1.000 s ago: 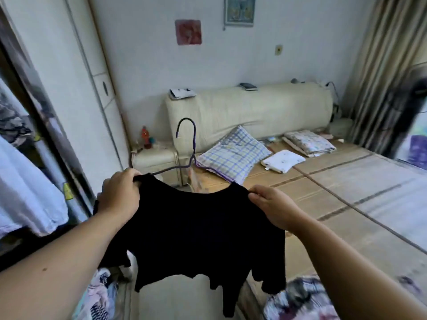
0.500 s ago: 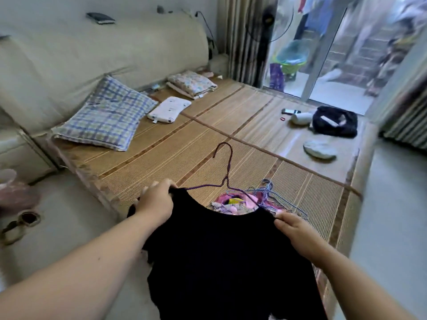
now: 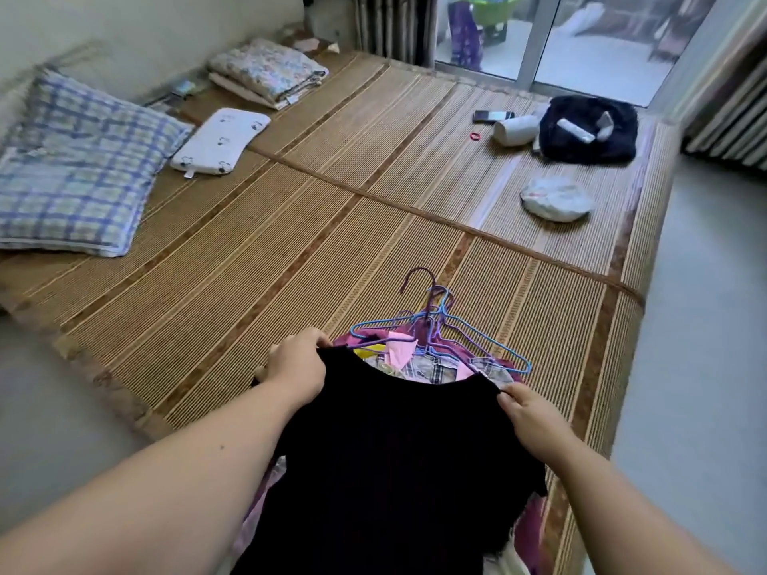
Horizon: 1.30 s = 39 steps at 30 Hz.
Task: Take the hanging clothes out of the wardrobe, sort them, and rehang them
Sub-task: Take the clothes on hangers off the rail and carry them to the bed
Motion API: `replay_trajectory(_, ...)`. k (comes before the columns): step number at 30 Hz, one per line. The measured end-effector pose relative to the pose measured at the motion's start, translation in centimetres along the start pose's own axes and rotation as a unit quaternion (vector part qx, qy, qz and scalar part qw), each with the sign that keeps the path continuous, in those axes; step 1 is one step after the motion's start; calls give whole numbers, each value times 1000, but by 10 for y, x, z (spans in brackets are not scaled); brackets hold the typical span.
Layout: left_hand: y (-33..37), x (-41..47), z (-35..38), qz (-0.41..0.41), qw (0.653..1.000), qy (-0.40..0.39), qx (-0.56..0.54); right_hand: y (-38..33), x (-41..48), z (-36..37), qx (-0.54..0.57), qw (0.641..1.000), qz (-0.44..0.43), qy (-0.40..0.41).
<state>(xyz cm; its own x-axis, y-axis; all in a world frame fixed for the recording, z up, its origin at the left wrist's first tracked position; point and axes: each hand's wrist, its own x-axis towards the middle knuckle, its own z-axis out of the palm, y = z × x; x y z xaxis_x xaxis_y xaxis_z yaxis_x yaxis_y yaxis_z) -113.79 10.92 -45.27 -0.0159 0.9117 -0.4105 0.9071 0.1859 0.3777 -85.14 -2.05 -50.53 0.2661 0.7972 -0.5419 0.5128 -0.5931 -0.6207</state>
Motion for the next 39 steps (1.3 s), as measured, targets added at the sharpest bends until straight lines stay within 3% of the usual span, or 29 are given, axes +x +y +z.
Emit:
replay_trajectory(4,8,28,17,-30,999,14,9,9,36,13,-12,1000,16,16)
replay_trajectory(8,4,42,27,9,999,-30,20,19,53,30,-19,997,58,45)
replay_trajectory(12,-15,24,40,12,995,-94,23,23,50,55,-62,989,134,2)
replay_trajectory(14,-32,5,45,-8,992,-121,34,15,44,68,-110,985,130,-18)
replay_trajectory(17,-59,-22,41,-35,988,-141,46,-17,34,86,-157,985,59,-44)
replay_trajectory(22,-90,-51,-15,-37,993,-109,12,-125,11,116,-196,965,-156,-74)
replay_trajectory(25,-112,-73,-68,-16,998,-54,-28,-207,-18,144,-211,929,-292,-80)
replay_trajectory(30,-176,-138,-160,5,999,32,-6,-328,-94,202,-262,828,-487,-90)
replay_trajectory(35,-273,-246,-241,-57,979,180,77,-423,-189,277,-295,726,-609,-122)
replay_trajectory(39,-342,-353,-299,-135,943,292,85,-481,-284,345,-300,644,-690,-134)
